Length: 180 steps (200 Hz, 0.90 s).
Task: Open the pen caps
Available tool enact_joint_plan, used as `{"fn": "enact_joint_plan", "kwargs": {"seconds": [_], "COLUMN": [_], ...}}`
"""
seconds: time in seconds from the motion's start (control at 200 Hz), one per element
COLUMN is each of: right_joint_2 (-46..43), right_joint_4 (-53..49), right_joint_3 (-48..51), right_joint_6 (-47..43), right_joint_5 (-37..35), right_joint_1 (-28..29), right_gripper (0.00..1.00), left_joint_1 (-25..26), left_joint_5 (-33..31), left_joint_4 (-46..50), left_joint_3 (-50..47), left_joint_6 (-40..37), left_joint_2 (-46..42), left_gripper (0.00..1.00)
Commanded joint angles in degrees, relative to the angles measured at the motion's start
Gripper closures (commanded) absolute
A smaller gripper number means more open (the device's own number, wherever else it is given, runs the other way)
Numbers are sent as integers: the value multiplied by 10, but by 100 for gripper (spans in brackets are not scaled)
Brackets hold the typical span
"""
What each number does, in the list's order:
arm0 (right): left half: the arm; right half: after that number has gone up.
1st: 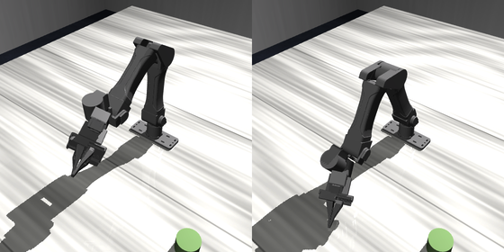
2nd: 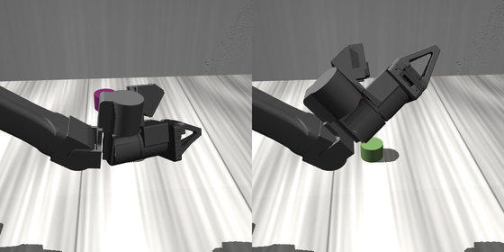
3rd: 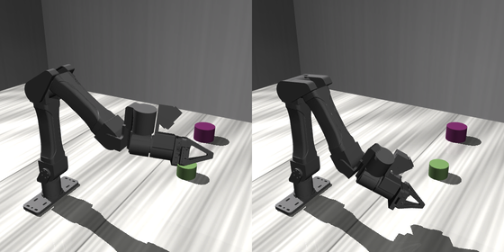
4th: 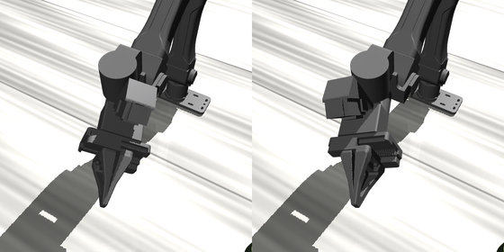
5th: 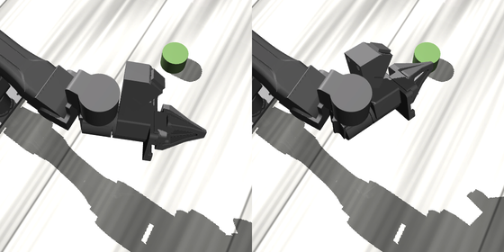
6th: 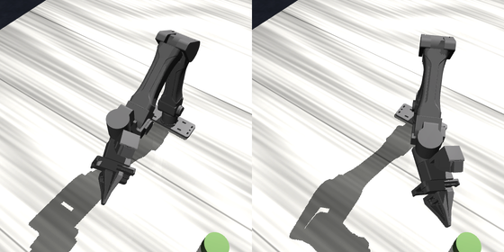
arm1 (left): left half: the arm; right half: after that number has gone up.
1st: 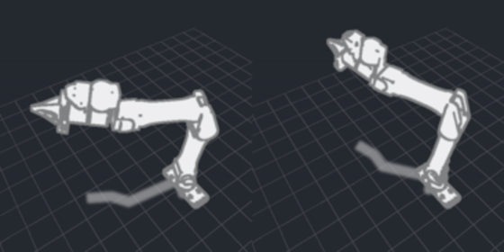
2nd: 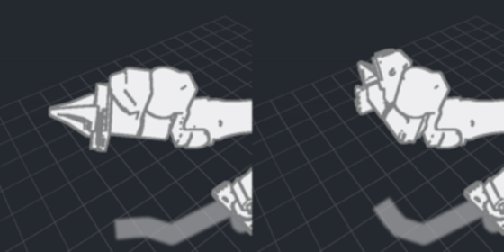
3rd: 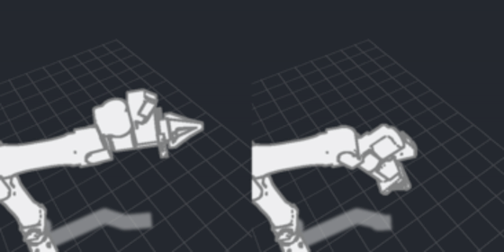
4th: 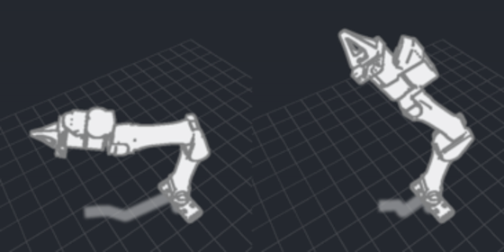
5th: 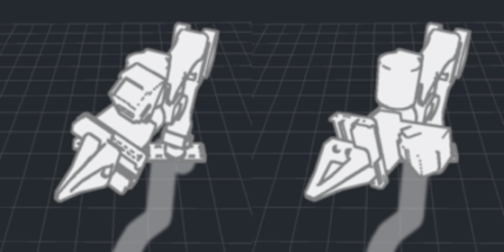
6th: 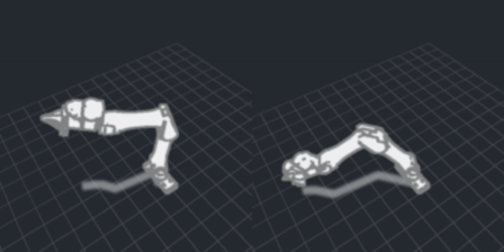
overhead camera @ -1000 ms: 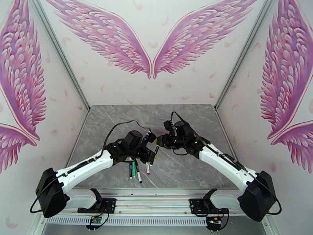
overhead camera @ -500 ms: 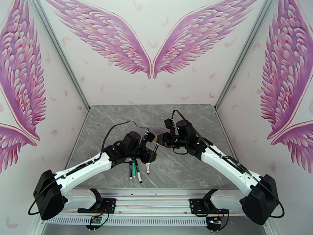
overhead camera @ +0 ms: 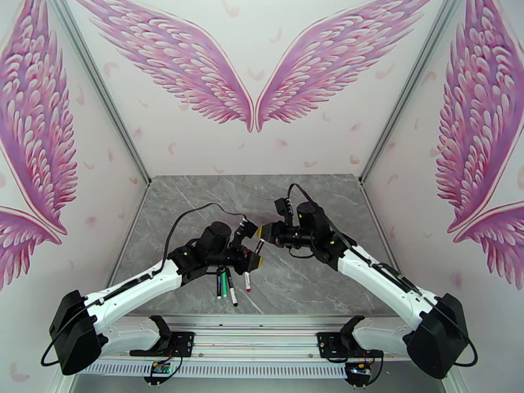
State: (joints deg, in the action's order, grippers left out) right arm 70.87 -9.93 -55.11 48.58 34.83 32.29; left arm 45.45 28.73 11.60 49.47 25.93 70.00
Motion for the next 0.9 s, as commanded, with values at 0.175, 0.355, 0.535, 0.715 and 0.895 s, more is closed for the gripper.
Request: {"fn": "enact_joint_plan", "kwargs": {"seconds": [0.175,0.355,0.535,0.715,0.895], "right_joint_2": [-59,-63,-34,-20,-12], "right_joint_4": [88,-37,-146,-197,-209], "right_joint_3": [2,-43,-95,-123,-123], "right_joint_6": [-43,-66,-50,-52,-49], "right_joint_5": [106,7,-90,-159,-174], "right_joint_1": [-25,-29,-30,-32,-55], "right_gripper": [88,88,90,90,91], "left_joint_1": [-28,-4,47,80,109], "left_joint_5": [88,4,-104,-127,-162], "left_joint_4": [-18,28,59,97,143], "left_joint_3": [-11,-2,5,30,56], "left_joint_6": [13,-15,-45,-58,-77], "left_joint_2": [-26,-27,-32,-15,8], "left_gripper": [97,100,100,100,100]}}
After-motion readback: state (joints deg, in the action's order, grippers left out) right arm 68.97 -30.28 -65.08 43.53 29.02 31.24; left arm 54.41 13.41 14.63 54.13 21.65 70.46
